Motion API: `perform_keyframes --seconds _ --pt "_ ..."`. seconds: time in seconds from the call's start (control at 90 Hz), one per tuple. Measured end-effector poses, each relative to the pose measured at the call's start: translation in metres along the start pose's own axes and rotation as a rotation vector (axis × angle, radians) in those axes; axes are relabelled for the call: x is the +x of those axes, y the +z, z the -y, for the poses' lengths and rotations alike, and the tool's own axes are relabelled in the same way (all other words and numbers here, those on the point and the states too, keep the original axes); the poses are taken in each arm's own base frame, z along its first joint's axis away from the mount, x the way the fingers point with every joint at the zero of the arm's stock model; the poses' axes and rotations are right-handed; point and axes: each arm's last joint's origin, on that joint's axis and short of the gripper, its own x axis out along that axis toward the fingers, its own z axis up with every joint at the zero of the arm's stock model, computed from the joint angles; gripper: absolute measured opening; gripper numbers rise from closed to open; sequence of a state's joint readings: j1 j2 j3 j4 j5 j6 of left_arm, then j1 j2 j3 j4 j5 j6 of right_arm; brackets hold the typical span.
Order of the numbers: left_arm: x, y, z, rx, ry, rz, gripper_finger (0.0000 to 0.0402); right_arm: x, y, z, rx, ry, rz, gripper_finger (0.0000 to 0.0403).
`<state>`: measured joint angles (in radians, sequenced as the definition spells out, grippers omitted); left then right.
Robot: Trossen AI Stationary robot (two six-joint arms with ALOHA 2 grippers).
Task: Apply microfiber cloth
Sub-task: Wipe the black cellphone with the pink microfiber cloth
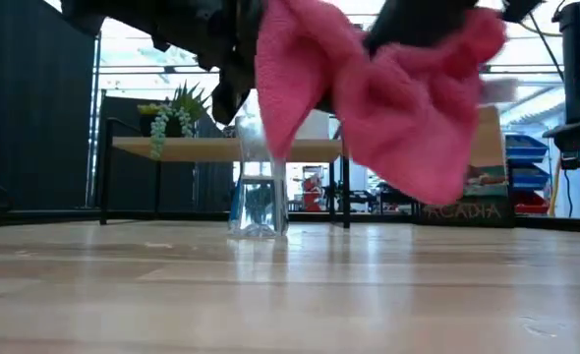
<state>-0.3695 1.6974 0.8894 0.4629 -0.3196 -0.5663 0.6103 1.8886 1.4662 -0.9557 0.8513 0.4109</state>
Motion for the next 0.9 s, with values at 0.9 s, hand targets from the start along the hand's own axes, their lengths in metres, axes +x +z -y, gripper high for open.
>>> perform_keyframes --seconds 0.9 --pt "0.000 0.002 -0.003 -0.022 0.059 0.010 0.0004 -0.077 -0.019 -0.010 0.029 -0.002 -0.006 0.0000"
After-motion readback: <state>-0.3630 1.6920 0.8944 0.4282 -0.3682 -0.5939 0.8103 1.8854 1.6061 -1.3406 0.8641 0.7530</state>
